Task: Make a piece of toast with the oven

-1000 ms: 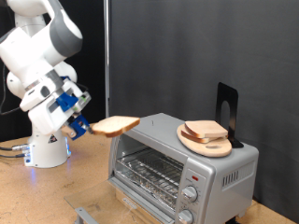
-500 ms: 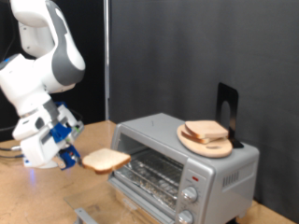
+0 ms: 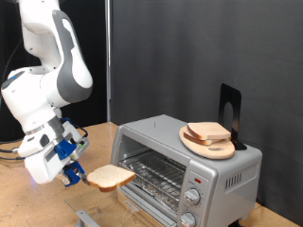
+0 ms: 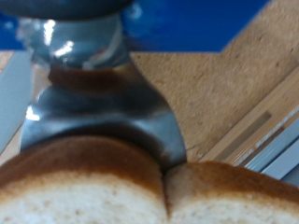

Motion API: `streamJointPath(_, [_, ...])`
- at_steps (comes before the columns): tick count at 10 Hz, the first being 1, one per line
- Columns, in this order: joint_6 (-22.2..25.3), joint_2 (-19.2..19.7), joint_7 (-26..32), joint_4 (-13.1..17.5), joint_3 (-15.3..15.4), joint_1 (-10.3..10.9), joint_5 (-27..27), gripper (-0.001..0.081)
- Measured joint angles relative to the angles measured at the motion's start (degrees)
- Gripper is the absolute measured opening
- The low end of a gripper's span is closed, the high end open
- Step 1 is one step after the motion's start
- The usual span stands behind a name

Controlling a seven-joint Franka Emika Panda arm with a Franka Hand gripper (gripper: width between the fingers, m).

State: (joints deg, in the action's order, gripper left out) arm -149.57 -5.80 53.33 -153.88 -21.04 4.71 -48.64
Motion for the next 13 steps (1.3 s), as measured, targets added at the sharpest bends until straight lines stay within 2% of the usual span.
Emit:
streamJointPath(2, [0.77,0.11,-3.34,0.08,0.07,-0.04,5.38,0.0389])
streamJointPath(7, [1.73,1.16,-3.40,2.97,2.54,1.37,6.95,0.0389])
streamJointPath(10, [4.56,1.63,-10.36,4.95,5.79,2.22,16.68,0.0389])
streamJointPath(13, [4.15,3.62,-14.40,6.55,8.16,3.03,21.90,0.0389])
